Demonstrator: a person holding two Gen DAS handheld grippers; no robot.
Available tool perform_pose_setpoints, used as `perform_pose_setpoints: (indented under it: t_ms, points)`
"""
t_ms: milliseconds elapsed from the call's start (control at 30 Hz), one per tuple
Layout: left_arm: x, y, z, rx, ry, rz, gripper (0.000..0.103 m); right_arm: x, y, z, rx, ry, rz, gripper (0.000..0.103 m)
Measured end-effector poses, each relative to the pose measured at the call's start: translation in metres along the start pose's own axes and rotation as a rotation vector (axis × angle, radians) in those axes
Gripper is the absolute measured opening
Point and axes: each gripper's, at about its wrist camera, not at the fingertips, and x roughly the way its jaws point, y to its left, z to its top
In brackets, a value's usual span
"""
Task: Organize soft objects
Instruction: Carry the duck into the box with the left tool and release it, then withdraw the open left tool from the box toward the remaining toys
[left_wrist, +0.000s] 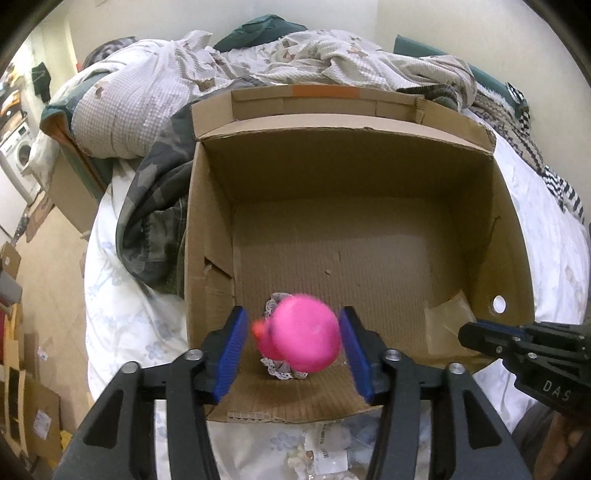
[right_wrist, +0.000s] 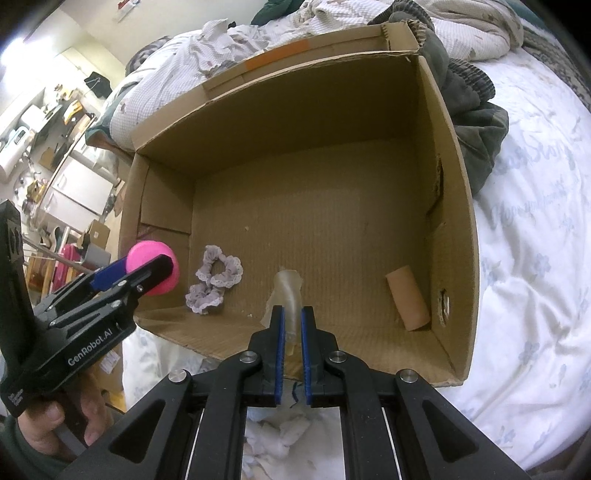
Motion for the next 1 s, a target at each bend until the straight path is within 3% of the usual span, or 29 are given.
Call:
perform_pose_setpoints:
  t_ms: [100,367,433,467,567,1000]
  points:
    - [-0.003,-0.003,0.0,0.018,-0.015,0.011,0.067,0.0,0.0,0.0,0.0,-0.001,-0.001,0.009]
    - [-0.004,-0.007,-0.001,0.031,-0.015,0.006,0.067,-0.004,-0.001,0.001,0.011,-0.022,0.012,0.011]
    - [-0.005,-0.006,-0.001,0.03,-0.018,0.007,0.067,-0.006,-0.003,0.002,0.021,-0.03,0.015,0.021]
    - [-0.005,-0.006,-0.001,0.03,-0.019,0.01,0.067,-0.007,-0.004,0.002,0.026,-0.039,0.017,0.031]
    - [-0.005,-0.005,-0.001,0.024,-0.02,0.014,0.067,-0.014,-0.004,0.004,0.038,-0.075,0.015,0.072]
    - [-0.015,0.001,-0.003,0.009,-0.024,0.023,0.067,-0.017,0.0,0.004,0.036,-0.101,-0.014,0.073]
